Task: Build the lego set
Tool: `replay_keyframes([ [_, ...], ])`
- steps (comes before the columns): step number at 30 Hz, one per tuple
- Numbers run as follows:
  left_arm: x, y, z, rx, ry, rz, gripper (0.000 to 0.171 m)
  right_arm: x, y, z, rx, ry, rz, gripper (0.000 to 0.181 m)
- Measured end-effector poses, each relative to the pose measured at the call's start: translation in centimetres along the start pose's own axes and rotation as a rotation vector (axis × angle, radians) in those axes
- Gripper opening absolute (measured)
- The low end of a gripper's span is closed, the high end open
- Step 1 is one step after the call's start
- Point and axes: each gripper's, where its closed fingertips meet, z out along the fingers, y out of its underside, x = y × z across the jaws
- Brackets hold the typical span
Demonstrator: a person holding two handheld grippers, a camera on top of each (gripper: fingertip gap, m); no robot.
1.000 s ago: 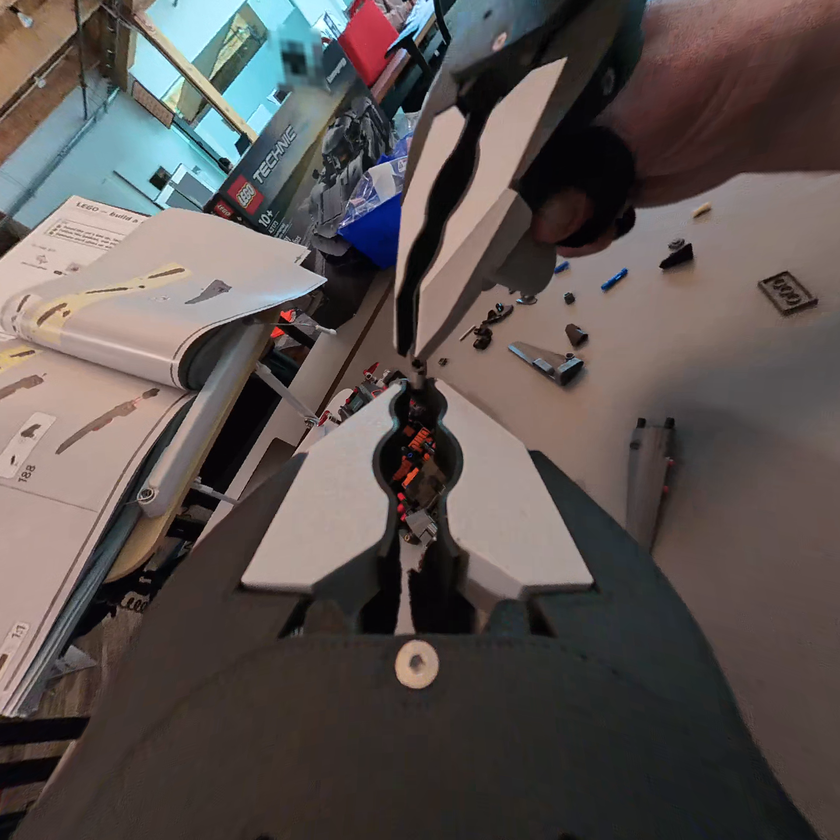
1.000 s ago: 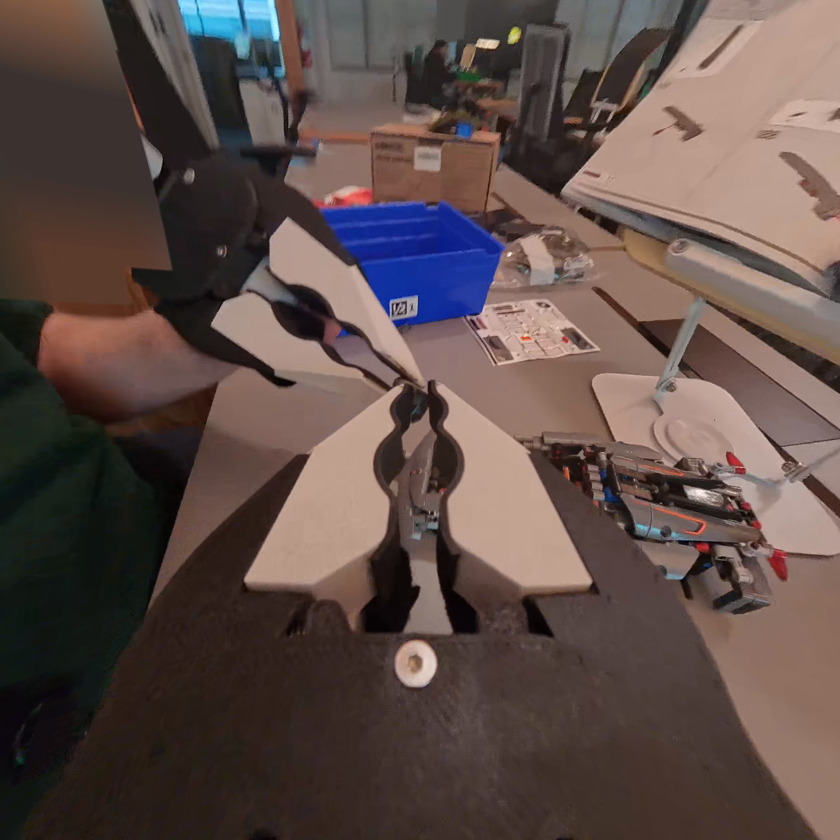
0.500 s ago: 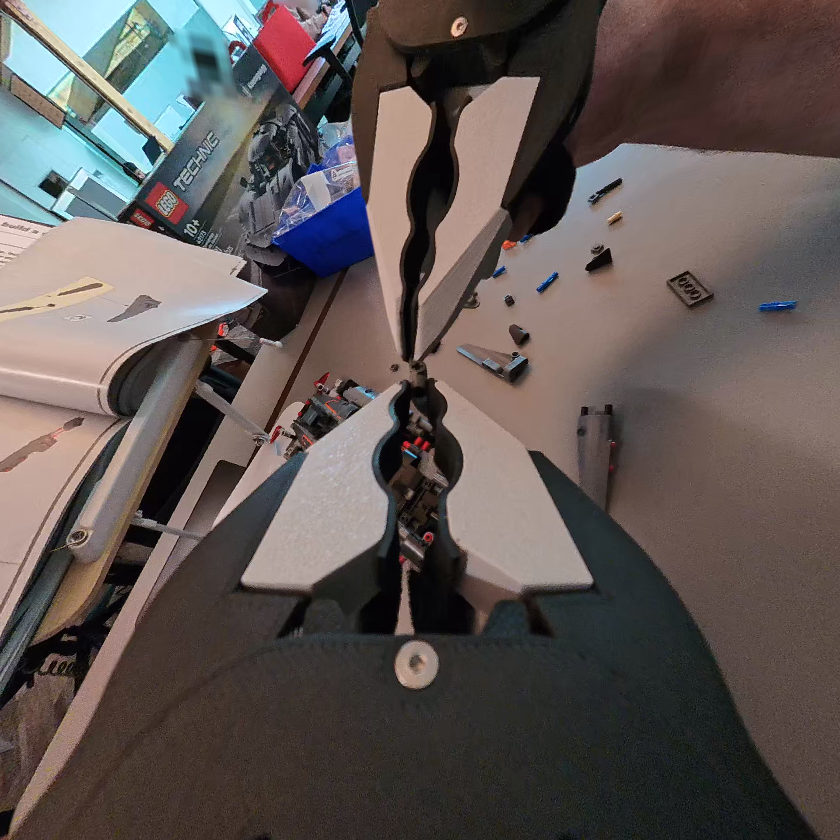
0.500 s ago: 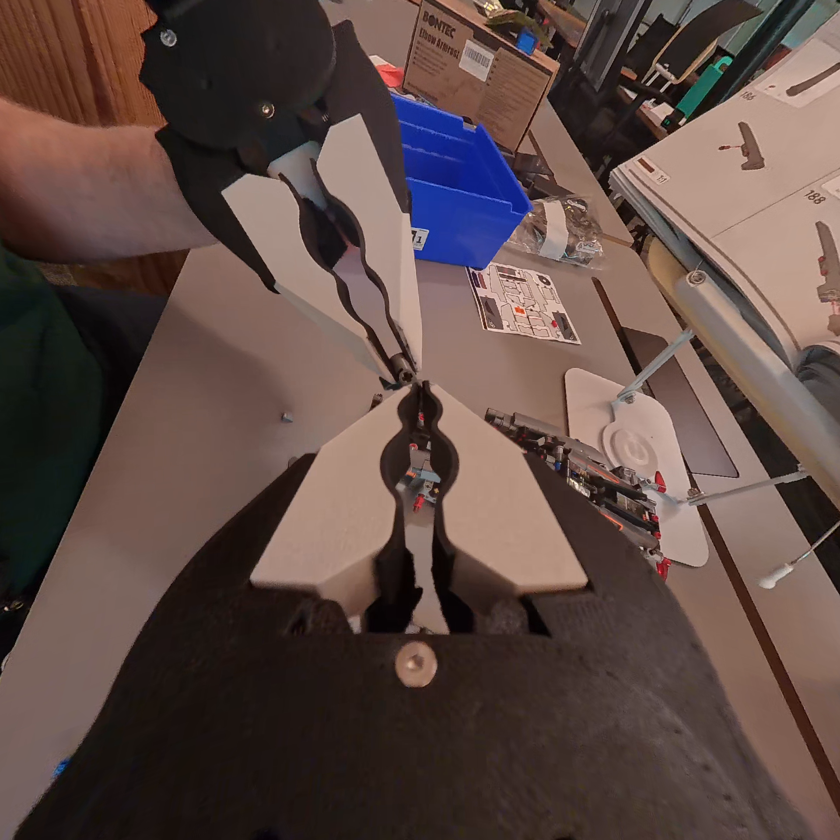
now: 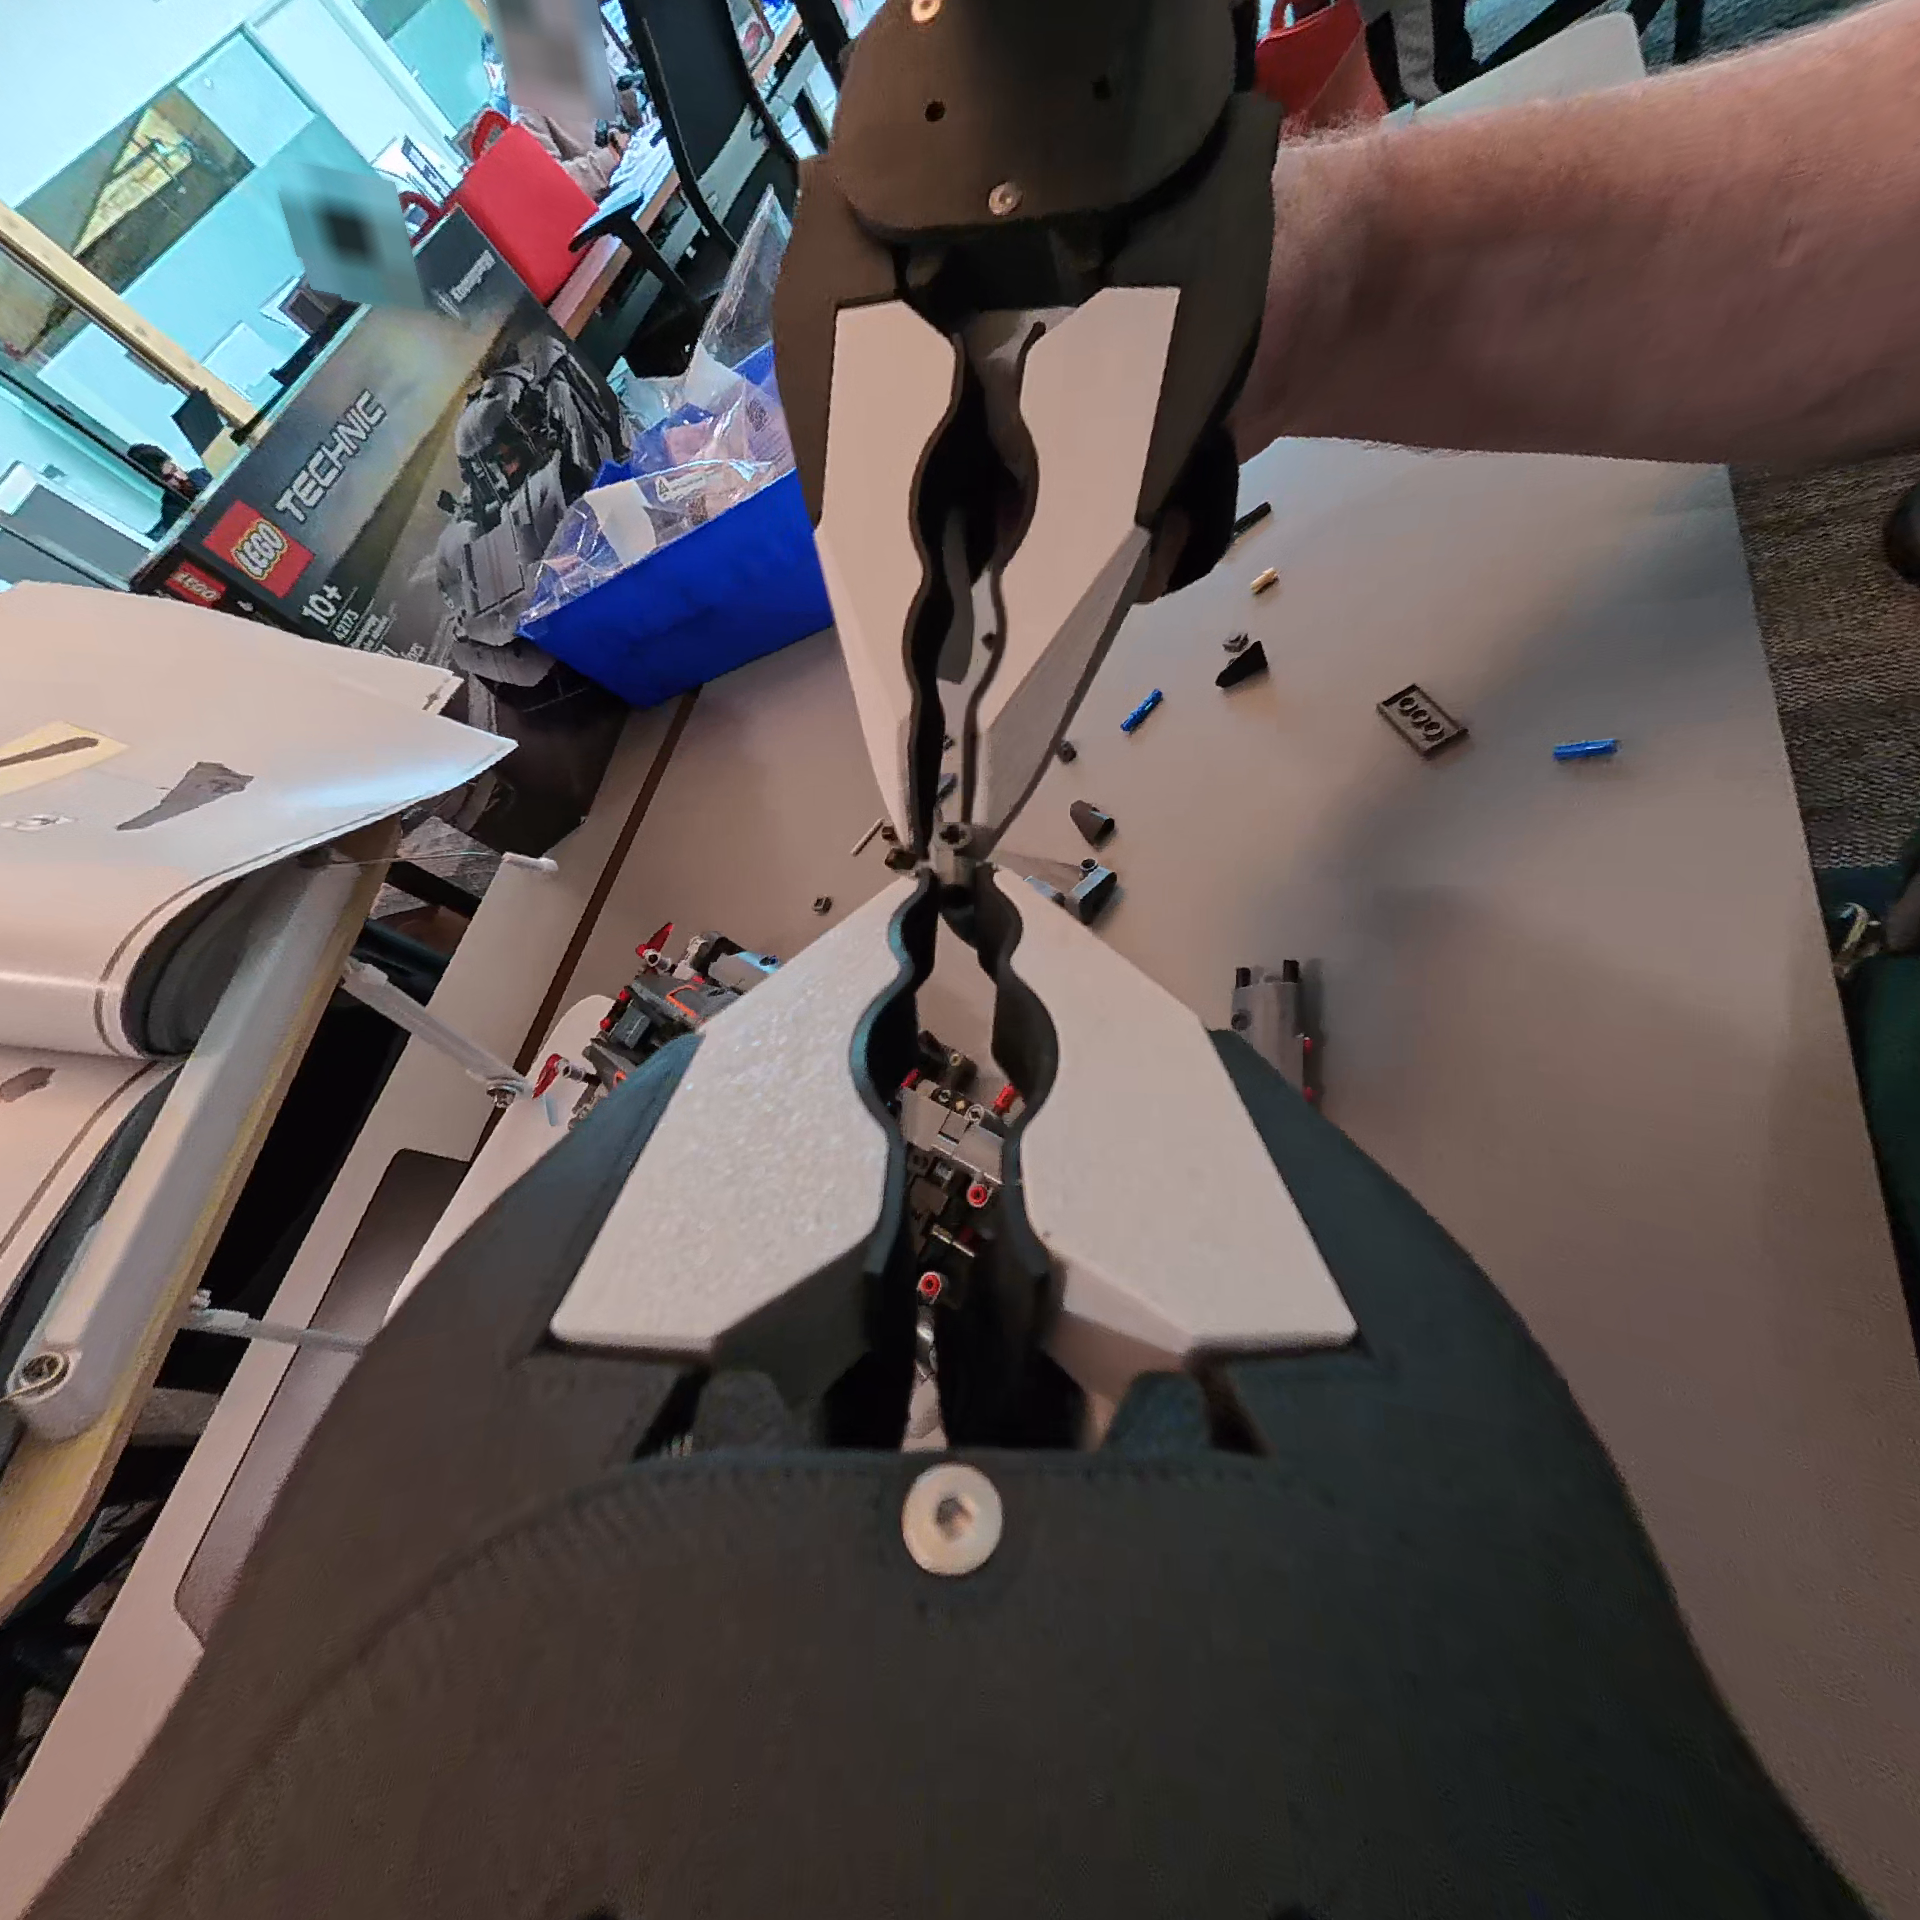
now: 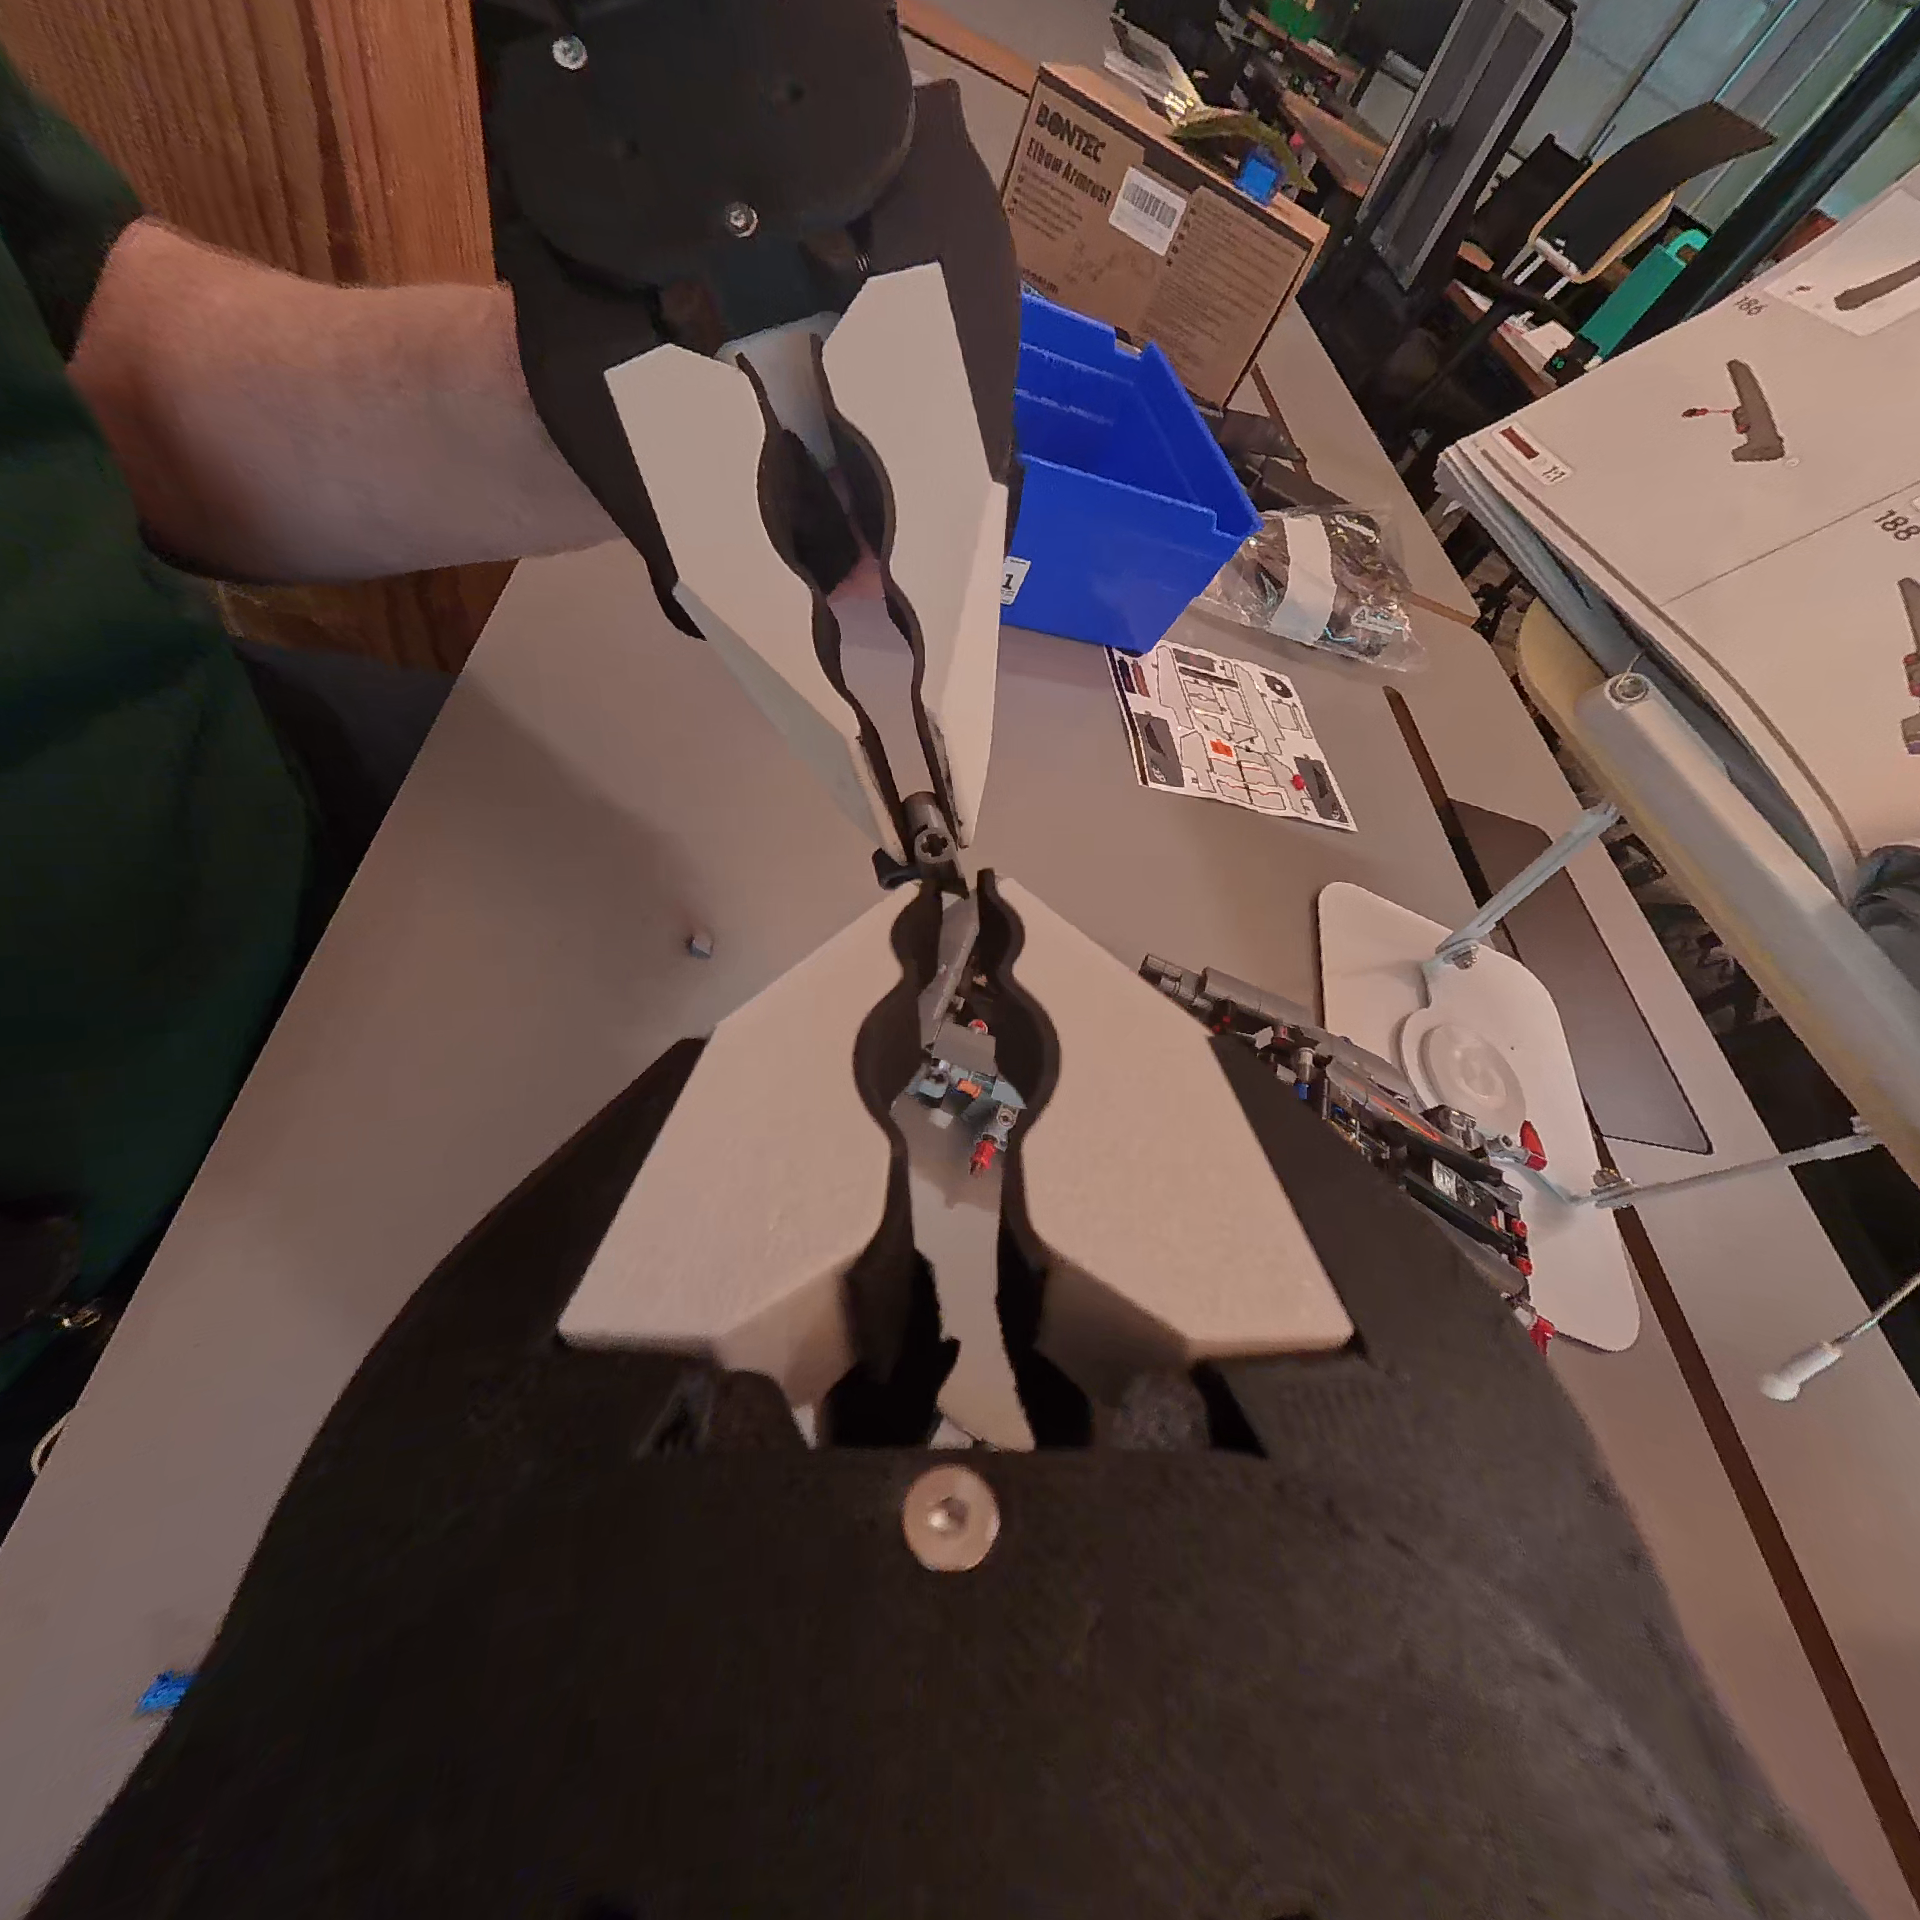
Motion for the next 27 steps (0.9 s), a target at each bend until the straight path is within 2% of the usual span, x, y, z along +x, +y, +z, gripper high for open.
replay_keyframes([
  [9, 0.3, -0.2, 0.2, 0.014, 0.040, -0.002, 0.005, -0.2, 0.0, -0.5, 0.004, 0.000, -0.038, 0.000],
  [13, 0.1, -0.4, 0.3, 0.027, 0.063, -0.058, 0.006, -0.2, -0.1, -0.8, 0.021, -0.007, -0.014, 0.000],
  [16, 0.1, -0.1, 0.4, 0.027, 0.076, -0.112, 0.017, 0.0, 0.0, -1.8, 0.056, -0.002, 0.035, 0.000],
  [19, 1.4, 1.6, 0.9, -0.044, 0.133, -0.177, 0.027, -0.1, 1.3, -3.1, 0.055, 0.026, 0.076, 0.000],
  [23, 5.0, 3.0, 2.5, -0.092, 0.236, -0.240, 0.031, -0.6, 3.0, -4.8, 0.068, 0.051, 0.146, 0.000],
  [27, 8.7, 5.9, 5.1, -0.252, 0.281, -0.206, 0.036, -1.0, 4.0, -6.2, 0.130, 0.058, 0.243, 0.000],
])
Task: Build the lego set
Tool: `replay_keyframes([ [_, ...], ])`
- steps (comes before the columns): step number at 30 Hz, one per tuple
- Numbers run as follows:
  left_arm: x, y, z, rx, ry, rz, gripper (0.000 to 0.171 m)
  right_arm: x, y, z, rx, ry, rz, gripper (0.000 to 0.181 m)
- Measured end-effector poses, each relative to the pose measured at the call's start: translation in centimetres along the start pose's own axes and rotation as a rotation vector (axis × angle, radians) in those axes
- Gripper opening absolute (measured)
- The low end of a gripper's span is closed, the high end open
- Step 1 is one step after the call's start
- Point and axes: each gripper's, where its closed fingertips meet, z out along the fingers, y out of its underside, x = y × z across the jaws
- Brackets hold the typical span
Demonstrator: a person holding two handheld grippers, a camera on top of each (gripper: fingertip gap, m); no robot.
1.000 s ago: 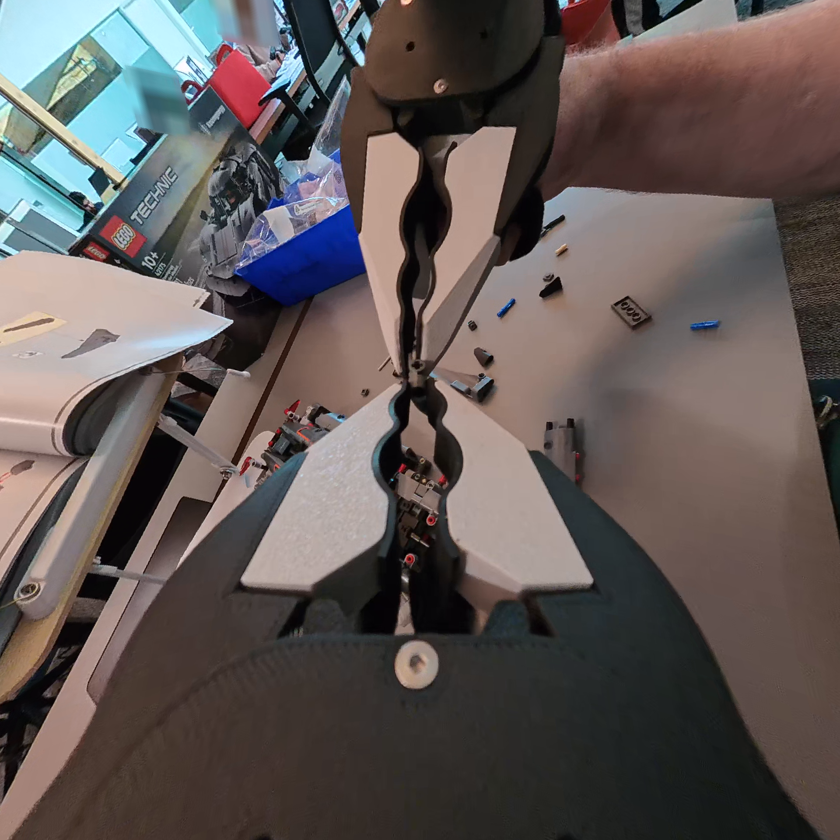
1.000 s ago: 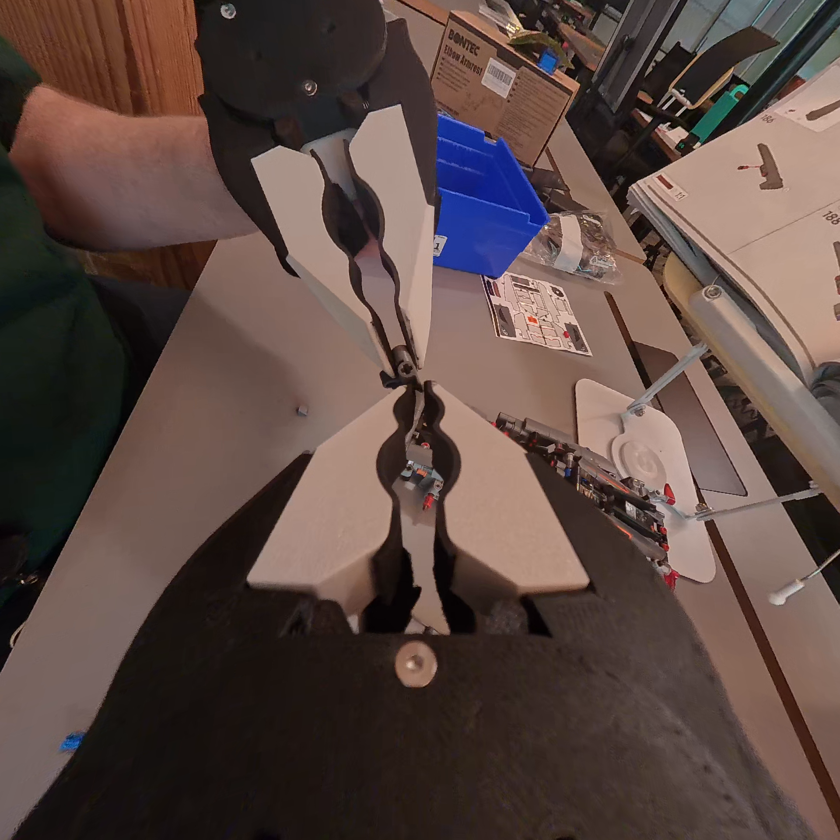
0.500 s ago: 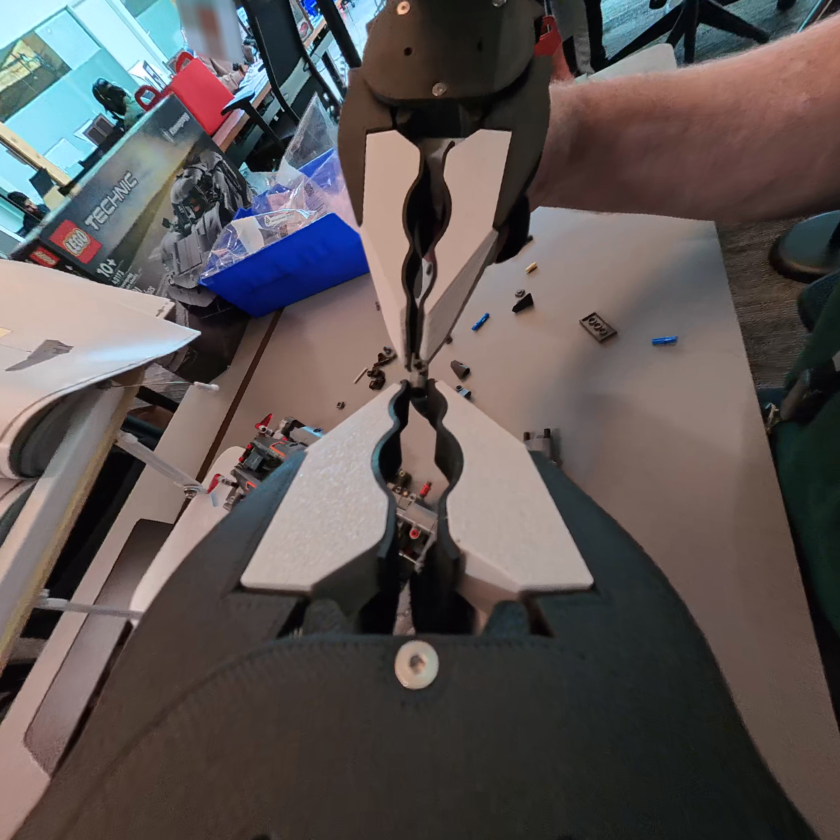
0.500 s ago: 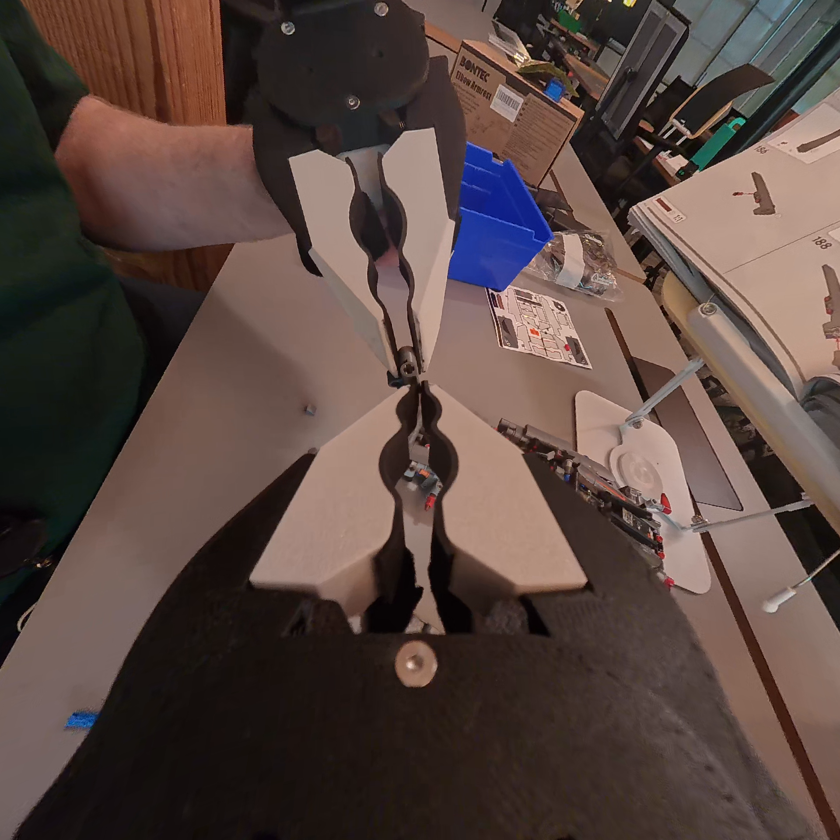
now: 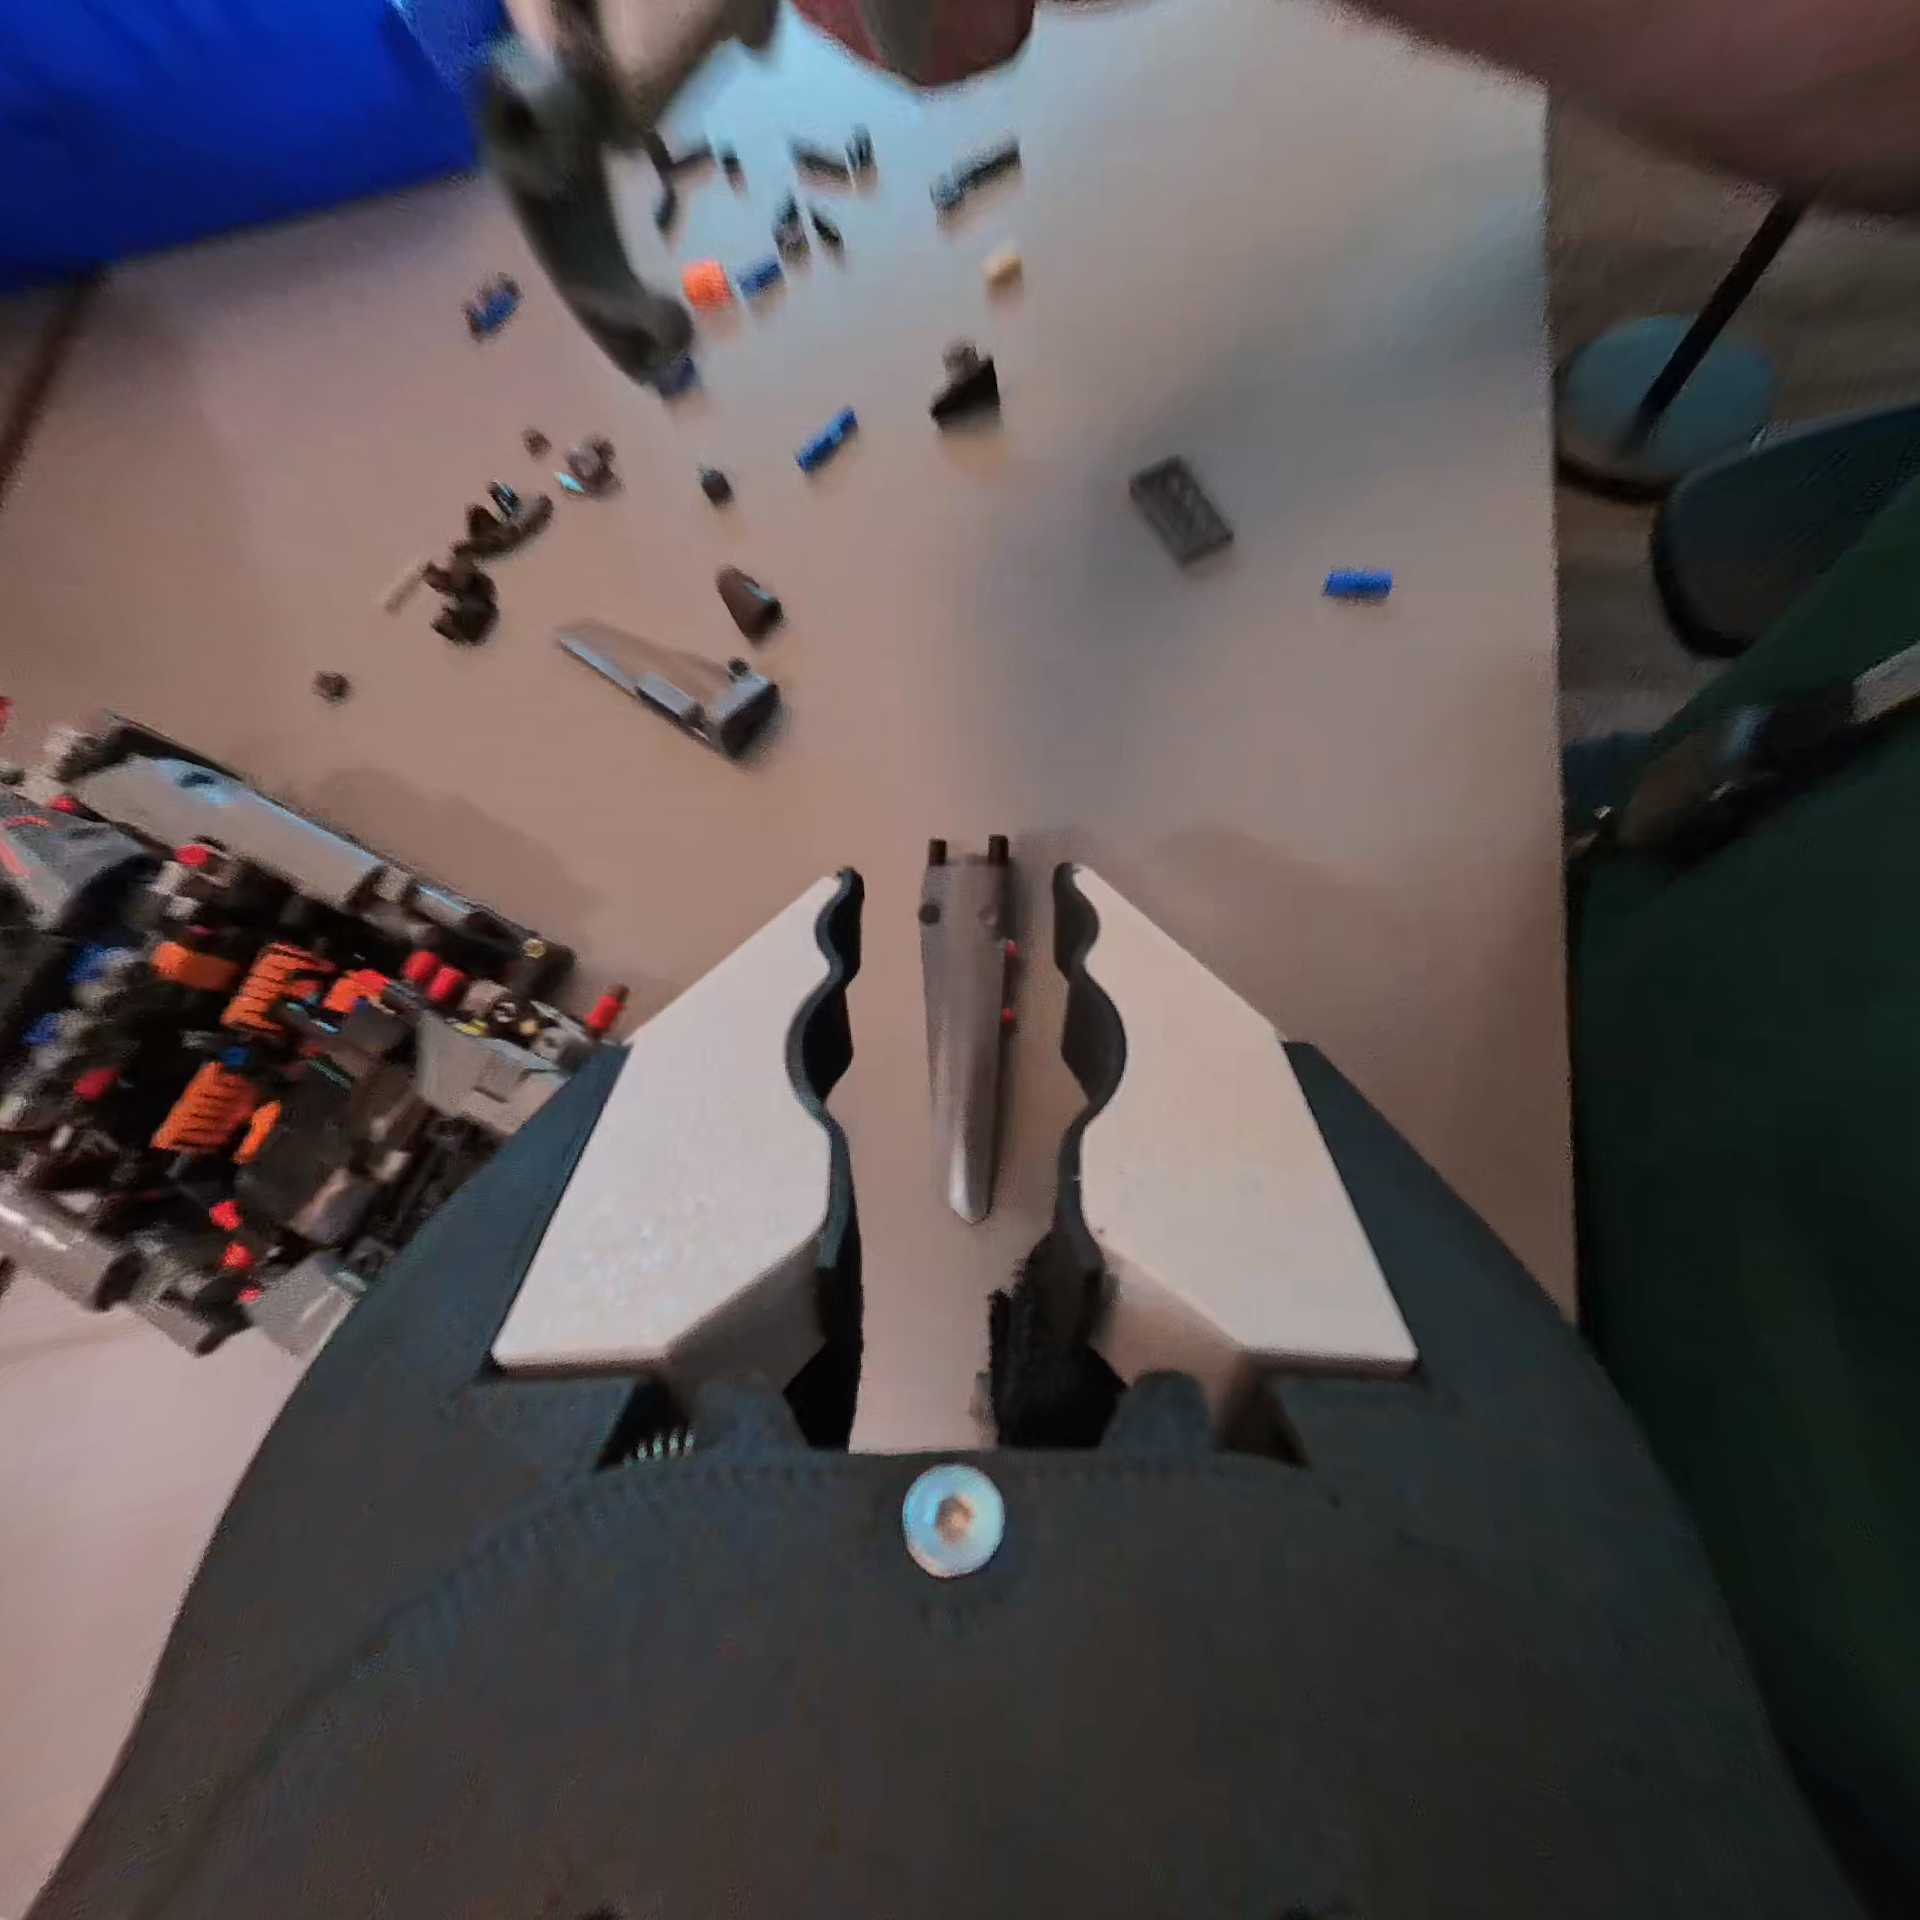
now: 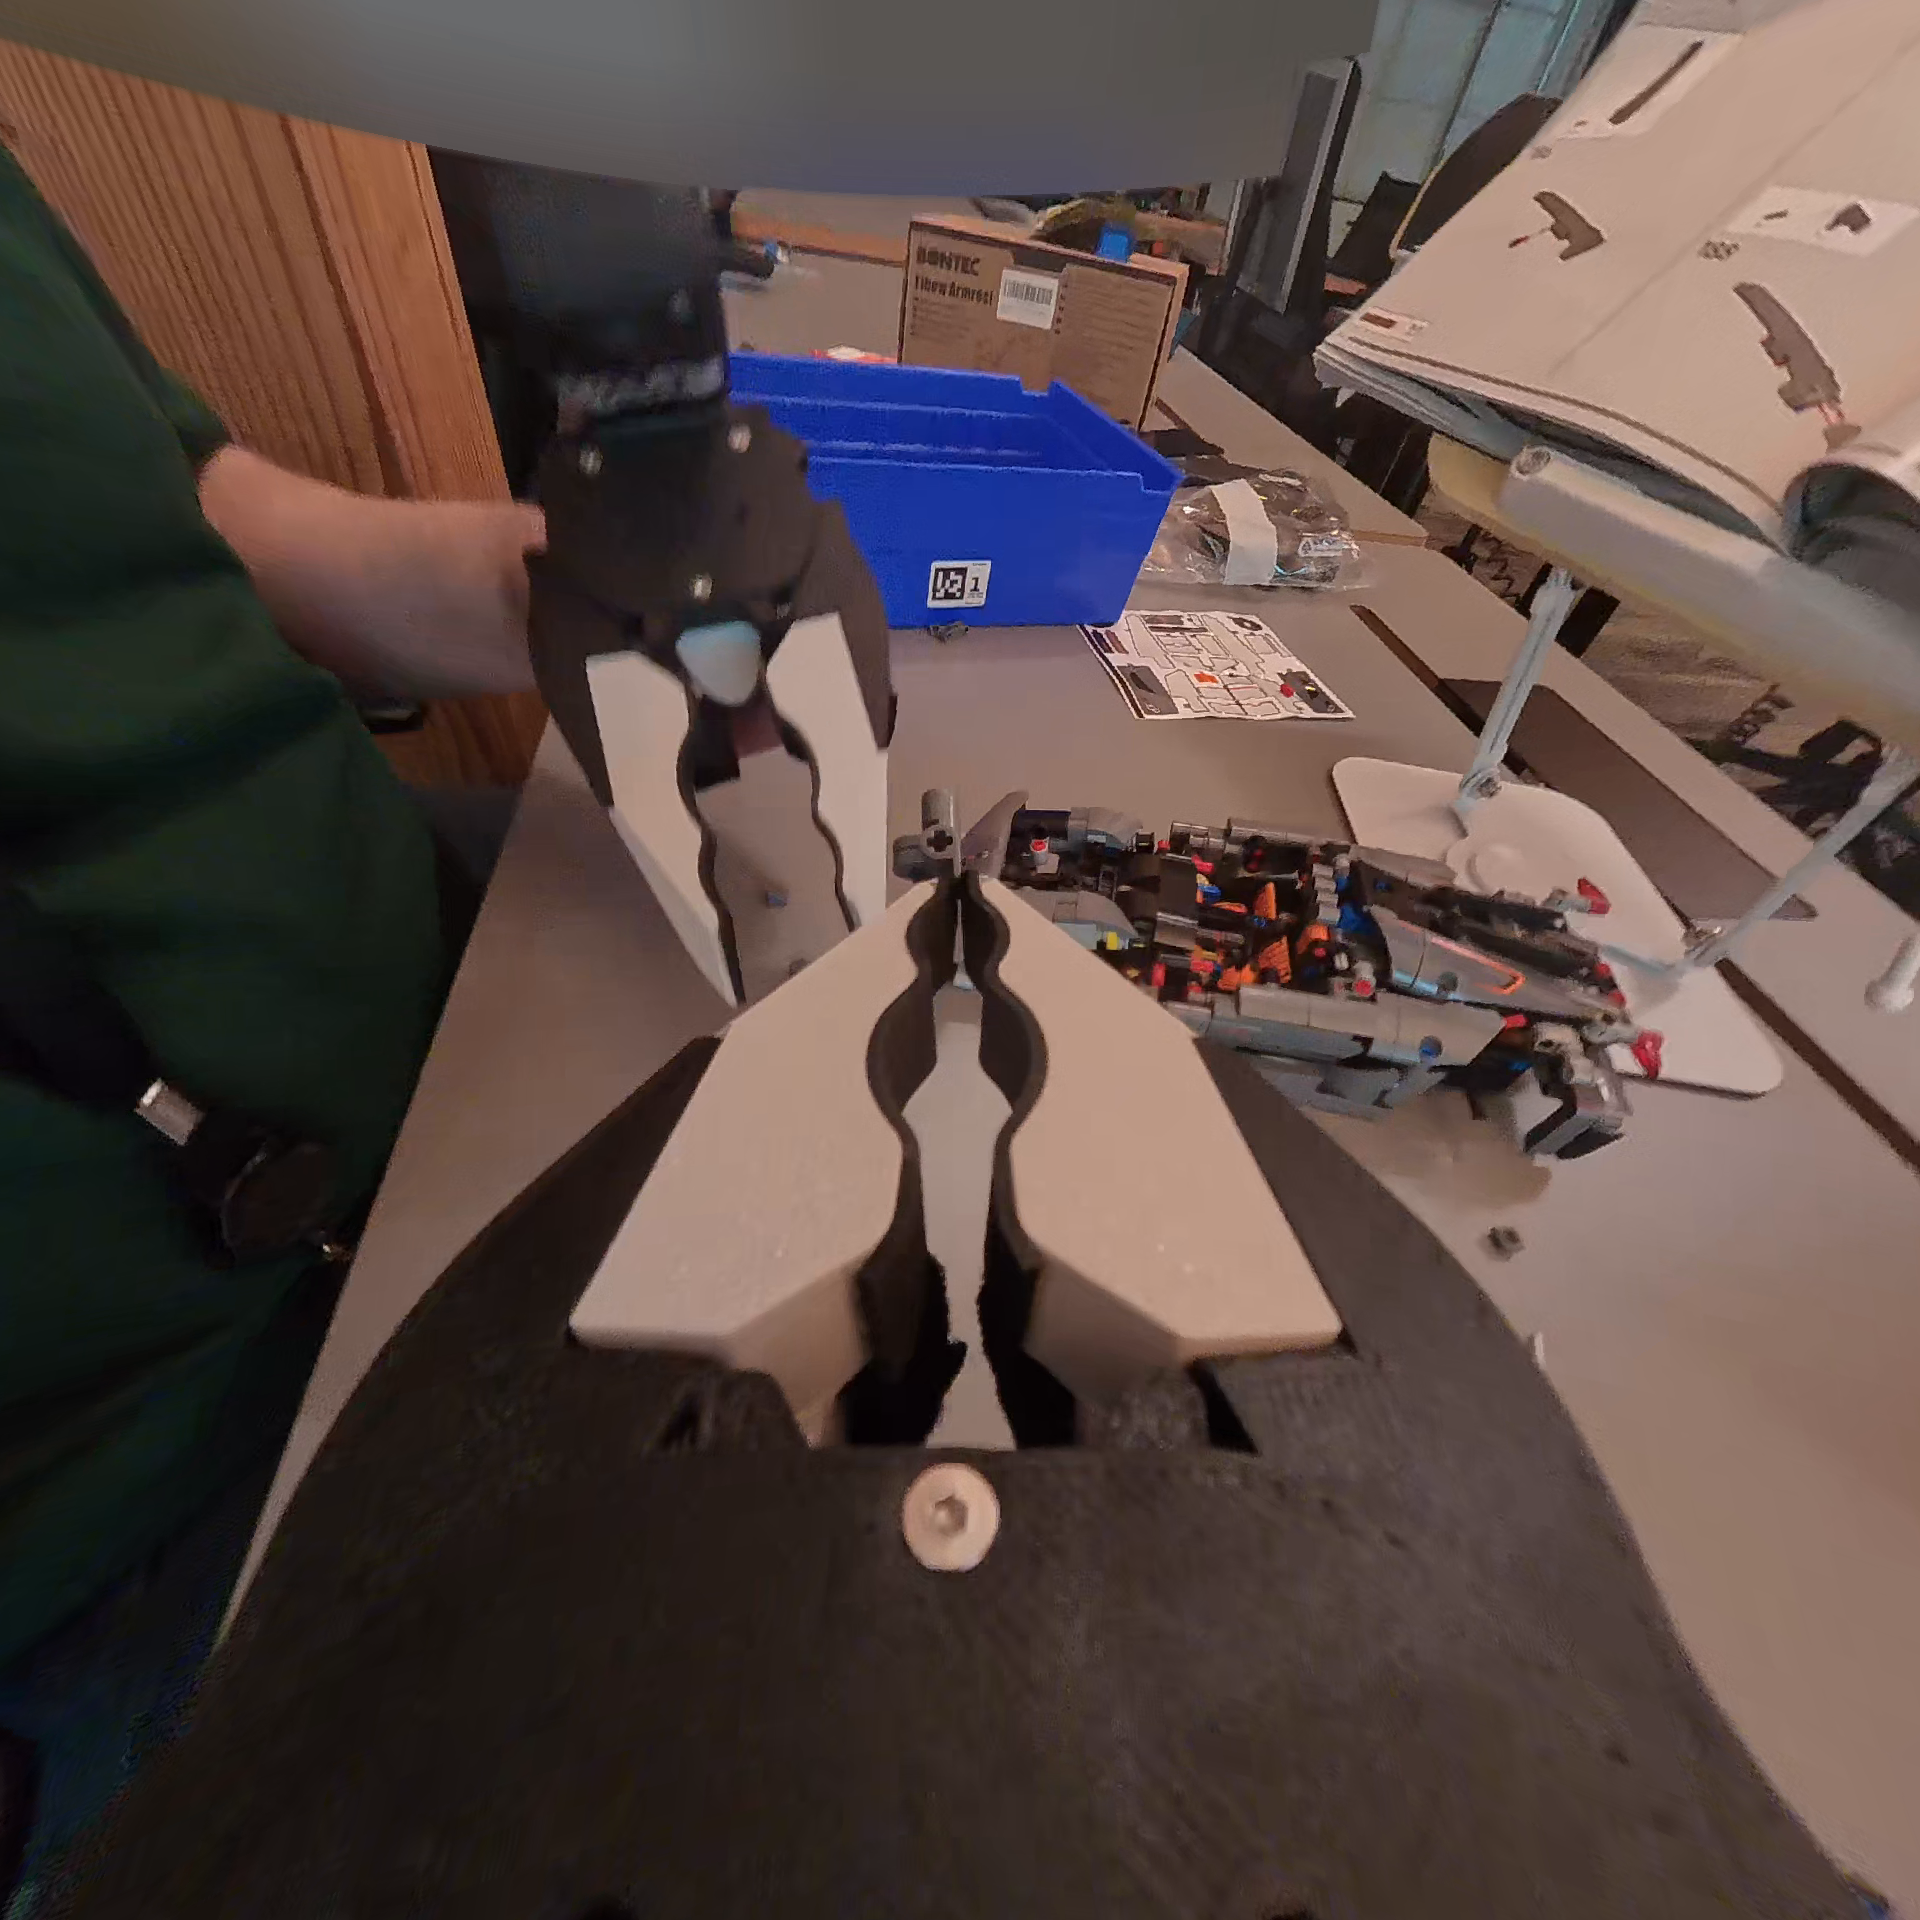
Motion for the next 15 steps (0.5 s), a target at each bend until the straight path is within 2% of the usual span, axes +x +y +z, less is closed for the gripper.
replay_keyframes([
  [2, 0.6, 1.0, 1.4, -0.049, 0.007, -0.009, 0.041, 0.3, 0.5, -0.6, 0.024, -0.003, 0.083, 0.000],
  [4, 1.0, 1.3, 2.3, -0.045, 0.022, -0.052, 0.042, 0.5, 1.3, -1.0, 0.030, -0.010, 0.140, 0.000],
  [6, 1.0, 2.6, 3.2, -0.105, 0.002, -0.058, 0.042, 0.4, 1.5, -1.4, 0.061, -0.027, 0.176, 0.000],
  [8, 0.9, 3.5, 3.7, -0.143, -0.025, -0.051, 0.037, 0.3, 1.9, -1.7, 0.067, -0.031, 0.193, 0.000],
  [10, 0.8, 3.6, 3.9, -0.141, -0.038, -0.066, 0.034, 0.1, 2.5, -1.7, 0.049, -0.028, 0.185, 0.000],
  [12, 0.6, 3.7, 4.0, -0.145, -0.051, -0.073, 0.022, -0.1, 3.2, -1.6, 0.022, -0.024, 0.174, 0.000],
  [15, 0.5, 3.6, 4.1, -0.138, -0.052, -0.088, 0.022, -0.4, 5.1, -1.1, -0.084, -0.001, 0.116, 0.000],
])
